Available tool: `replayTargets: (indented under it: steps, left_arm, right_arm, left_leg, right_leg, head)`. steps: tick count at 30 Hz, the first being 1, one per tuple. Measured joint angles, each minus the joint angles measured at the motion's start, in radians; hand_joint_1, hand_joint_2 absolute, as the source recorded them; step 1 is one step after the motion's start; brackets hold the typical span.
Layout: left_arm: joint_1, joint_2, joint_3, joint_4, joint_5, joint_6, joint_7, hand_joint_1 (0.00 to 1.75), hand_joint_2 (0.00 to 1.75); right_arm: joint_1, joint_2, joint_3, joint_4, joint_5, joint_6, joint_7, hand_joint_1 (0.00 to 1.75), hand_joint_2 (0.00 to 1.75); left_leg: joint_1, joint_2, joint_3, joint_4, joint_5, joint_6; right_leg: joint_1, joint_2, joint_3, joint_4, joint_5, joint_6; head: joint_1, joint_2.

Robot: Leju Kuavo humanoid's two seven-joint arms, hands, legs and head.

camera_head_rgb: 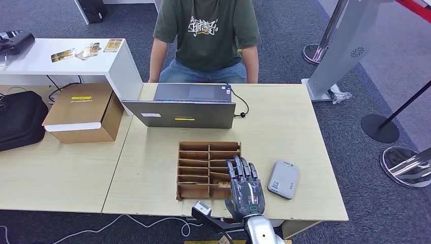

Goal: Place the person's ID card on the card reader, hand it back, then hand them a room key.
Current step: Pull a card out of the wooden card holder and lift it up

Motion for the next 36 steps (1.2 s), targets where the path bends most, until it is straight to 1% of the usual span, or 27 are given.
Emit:
replayTargets:
  steps: [4, 8, 9, 12, 13, 17, 21, 22, 23, 24, 25, 26, 27, 29, 33, 35, 36]
  left_arm:
    - [0.0, 0.0, 0.0, 0.0, 0.0, -0.001, 0.0, 0.0, 1.75]
    - [0.0, 0.0, 0.0, 0.0, 0.0, -0.001, 0.0, 0.0, 1.75]
    - [0.0, 0.0, 0.0, 0.0, 0.0, -0.001, 0.0, 0.0, 1.75]
    - [0.0, 0.0, 0.0, 0.0, 0.0, -0.001, 0.0, 0.0, 1.75]
    - [0.0, 0.0, 0.0, 0.0, 0.0, -0.001, 0.0, 0.0, 1.75]
    - [0.0, 0.0, 0.0, 0.0, 0.0, -0.001, 0.0, 0.0, 1.75]
    - [0.0, 0.0, 0.0, 0.0, 0.0, -0.001, 0.0, 0.0, 1.75]
    - [0.0, 0.0, 0.0, 0.0, 0.0, -0.001, 0.0, 0.0, 1.75]
    - [0.0, 0.0, 0.0, 0.0, 0.0, -0.001, 0.0, 0.0, 1.75]
    - [0.0, 0.0, 0.0, 0.0, 0.0, -0.002, 0.0, 0.0, 1.75]
    - [0.0, 0.0, 0.0, 0.0, 0.0, -0.002, 0.0, 0.0, 1.75]
    - [0.0, 0.0, 0.0, 0.0, 0.0, -0.002, 0.0, 0.0, 1.75]
    - [0.0, 0.0, 0.0, 0.0, -0.001, -0.002, 0.0, 0.0, 1.75]
    - [0.0, 0.0, 0.0, 0.0, -0.002, -0.002, 0.0, 0.0, 1.75]
    - [0.0, 0.0, 0.0, 0.0, -0.007, -0.002, 0.0, 0.0, 1.75]
    - [0.0, 0.0, 0.001, 0.0, -0.011, -0.002, 0.0, 0.0, 1.75]
    - [0.0, 0.0, 0.001, 0.0, -0.012, -0.002, 0.0, 0.0, 1.75]
  right_arm:
    - [0.0, 0.002, -0.003, 0.002, 0.0, 0.002, -0.003, 1.41, 1.75]
    - [0.0, 0.003, -0.004, 0.003, 0.0, 0.002, -0.004, 1.43, 1.75]
    - [0.0, 0.003, -0.004, 0.003, 0.0, 0.002, -0.004, 1.47, 1.75]
    - [0.0, 0.003, -0.005, 0.004, 0.0, 0.002, -0.004, 1.68, 1.75]
    - [0.0, 0.003, -0.005, 0.004, 0.0, 0.002, -0.004, 1.66, 1.75]
    - [0.0, 0.003, -0.005, 0.004, 0.0, 0.002, -0.004, 1.32, 1.75]
    - [0.0, 0.003, -0.005, 0.004, 0.0, 0.002, -0.004, 0.84, 1.75]
    - [0.0, 0.003, -0.005, 0.004, 0.0, 0.002, -0.004, 0.76, 1.75]
    - [0.0, 0.003, -0.005, 0.004, 0.0, 0.002, -0.004, 0.72, 1.75]
    - [0.0, 0.003, -0.005, 0.004, 0.0, 0.002, -0.004, 0.71, 1.75]
    - [0.0, 0.003, -0.005, 0.004, 0.0, 0.002, -0.004, 0.74, 1.75]
    - [0.0, 0.003, -0.005, 0.004, 0.0, 0.002, -0.004, 0.83, 1.75]
    - [0.0, 0.003, -0.006, 0.004, 0.0, 0.002, -0.004, 0.93, 1.75]
    - [0.001, 0.004, -0.008, 0.004, 0.0, 0.001, -0.004, 1.19, 1.75]
    - [0.003, 0.005, -0.013, 0.004, -0.002, 0.0, -0.006, 1.43, 1.75]
    - [0.003, 0.005, -0.014, 0.006, -0.01, -0.003, -0.012, 1.61, 1.75]
    - [0.003, 0.005, -0.015, 0.008, -0.015, -0.006, -0.016, 1.68, 1.75]
  left_leg:
    - [0.0, 0.0, 0.0, 0.0, 0.0, 0.0]
    - [0.0, 0.0, 0.0, 0.0, 0.0, 0.0]
    - [0.0, 0.0, 0.0, 0.0, 0.0, 0.0]
    - [0.0, 0.0, 0.0, 0.0, 0.0, 0.0]
    - [0.0, 0.0, 0.0, 0.0, 0.0, 0.0]
    - [0.0, 0.0, 0.0, 0.0, 0.0, 0.0]
    - [0.0, 0.0, 0.0, 0.0, 0.0, 0.0]
    - [0.0, 0.0, 0.0, 0.0, 0.0, 0.0]
    - [0.0, 0.0, 0.0, 0.0, 0.0, 0.0]
    - [0.0, 0.0, 0.0, 0.0, 0.0, 0.0]
    - [0.0, 0.0, 0.0, 0.0, 0.0, 0.0]
    - [0.0, 0.0, 0.0, 0.0, 0.0, 0.0]
    - [0.0, 0.0, 0.0, 0.0, 0.0, 0.0]
    - [0.0, 0.0, 0.0, 0.0, 0.0, 0.0]
    - [0.0, 0.0, 0.0, 0.0, 0.0, 0.0]
    - [0.0, 0.0, 0.0, 0.0, 0.0, 0.0]
    - [0.0, 0.0, 0.0, 0.0, 0.0, 0.0]
  right_leg:
    - [0.0, 0.0, 0.0, 0.0, 0.0, 0.0]
    - [0.0, 0.0, 0.0, 0.0, 0.0, 0.0]
    - [0.0, 0.0, 0.0, 0.0, 0.0, 0.0]
    - [0.0, 0.0, 0.0, 0.0, 0.0, 0.0]
    - [0.0, 0.0, 0.0, 0.0, 0.0, 0.0]
    - [0.0, 0.0, 0.0, 0.0, 0.0, 0.0]
    - [0.0, 0.0, 0.0, 0.0, 0.0, 0.0]
    - [0.0, 0.0, 0.0, 0.0, 0.0, 0.0]
    - [0.0, 0.0, 0.0, 0.0, 0.0, 0.0]
    - [0.0, 0.0, 0.0, 0.0, 0.0, 0.0]
    - [0.0, 0.0, 0.0, 0.0, 0.0, 0.0]
    - [0.0, 0.0, 0.0, 0.0, 0.0, 0.0]
    - [0.0, 0.0, 0.0, 0.0, 0.0, 0.0]
    - [0.0, 0.0, 0.0, 0.0, 0.0, 0.0]
    - [0.0, 0.0, 0.0, 0.0, 0.0, 0.0]
    - [0.0, 0.0, 0.0, 0.0, 0.0, 0.0]
    - [0.0, 0.0, 0.0, 0.0, 0.0, 0.0]
  head:
    - [0.0, 0.0]
    - [0.0, 0.0]
    - [0.0, 0.0]
    - [0.0, 0.0]
    - [0.0, 0.0]
    - [0.0, 0.0]
    - [0.0, 0.0]
    - [0.0, 0.0]
    - [0.0, 0.0]
    - [0.0, 0.0]
    - [0.0, 0.0]
    - [0.0, 0.0]
    - [0.0, 0.0]
    - [0.0, 0.0]
    - [0.0, 0.0]
    - [0.0, 0.0]
    - [0.0, 0.0]
